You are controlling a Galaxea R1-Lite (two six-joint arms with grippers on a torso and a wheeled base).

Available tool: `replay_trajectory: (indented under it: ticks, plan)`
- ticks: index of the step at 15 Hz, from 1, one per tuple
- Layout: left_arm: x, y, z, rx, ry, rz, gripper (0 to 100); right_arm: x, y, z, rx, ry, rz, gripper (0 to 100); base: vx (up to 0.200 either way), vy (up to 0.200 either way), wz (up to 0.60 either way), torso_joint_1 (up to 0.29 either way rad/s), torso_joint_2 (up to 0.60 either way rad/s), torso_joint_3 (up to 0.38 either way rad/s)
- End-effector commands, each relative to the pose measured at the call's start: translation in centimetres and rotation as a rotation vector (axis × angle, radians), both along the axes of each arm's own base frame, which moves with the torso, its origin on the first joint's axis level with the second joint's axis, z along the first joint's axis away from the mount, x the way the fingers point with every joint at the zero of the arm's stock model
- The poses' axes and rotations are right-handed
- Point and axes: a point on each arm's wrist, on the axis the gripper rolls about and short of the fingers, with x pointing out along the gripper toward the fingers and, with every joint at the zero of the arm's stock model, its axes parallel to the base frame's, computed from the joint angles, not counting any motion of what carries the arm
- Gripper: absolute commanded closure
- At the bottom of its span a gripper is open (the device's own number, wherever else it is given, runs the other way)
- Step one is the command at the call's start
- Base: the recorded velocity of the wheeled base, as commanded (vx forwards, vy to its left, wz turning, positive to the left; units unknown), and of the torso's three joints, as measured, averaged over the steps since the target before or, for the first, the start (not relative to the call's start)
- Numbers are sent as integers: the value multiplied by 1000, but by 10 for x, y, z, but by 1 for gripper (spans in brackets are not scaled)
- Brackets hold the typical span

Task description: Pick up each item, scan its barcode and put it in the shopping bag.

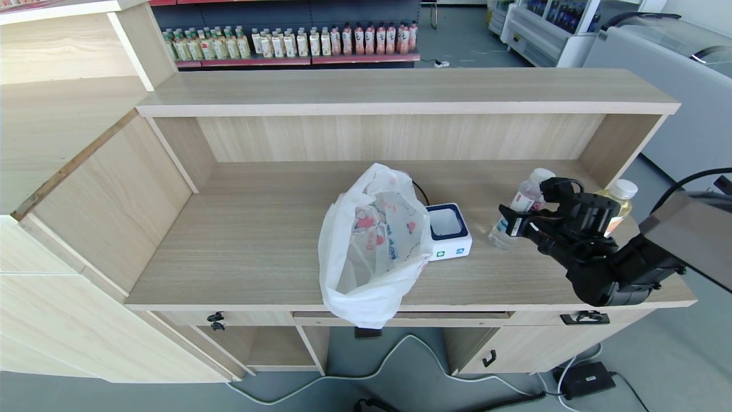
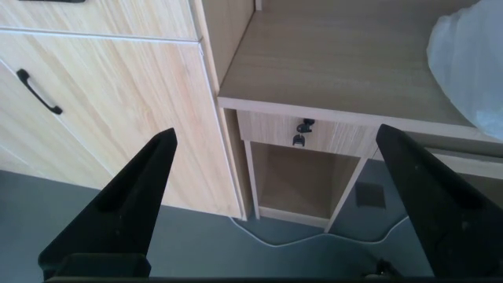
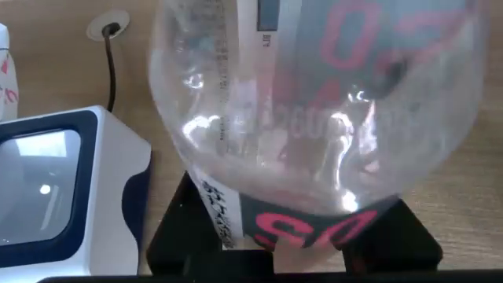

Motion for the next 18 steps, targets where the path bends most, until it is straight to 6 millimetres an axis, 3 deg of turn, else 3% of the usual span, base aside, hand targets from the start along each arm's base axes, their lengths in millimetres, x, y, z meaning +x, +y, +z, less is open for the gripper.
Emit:
replay_trajectory:
  ticks: [1, 7, 9, 11, 14, 15, 16, 18]
  plan:
    - [0, 0, 0, 0, -1, 0, 0, 3, -6, -1, 0, -2, -13, 100, 0, 0, 0, 0, 0, 0]
    - [0, 0, 0, 0, -1, 0, 0, 8, -13, 13, 3, -48, -24, 100, 0, 0, 0, 0, 0, 0]
    - [0, 0, 0, 0, -1, 0, 0, 4, -14, 27, 5, -66, -26, 100, 0, 0, 0, 0, 0, 0]
    - [0, 0, 0, 0, -1, -1, 0, -11, -15, 63, 1, -68, -1, 100, 0, 0, 0, 0, 0, 0]
    - [0, 0, 0, 0, -1, 0, 0, -81, -19, 159, 89, -122, 305, 100, 0, 0, 0, 0, 0, 0]
    - [0, 0, 0, 0, -1, 0, 0, -88, -18, 166, 106, -123, 334, 100, 0, 0, 0, 0, 0, 0]
    - [0, 0, 0, 0, -1, 0, 0, -135, -13, 213, 232, -117, 606, 100, 0, 0, 0, 0, 0, 0]
    - [0, 0, 0, 0, -1, 0, 0, -178, -8, 240, 370, -24, 884, 100, 0, 0, 0, 0, 0, 0]
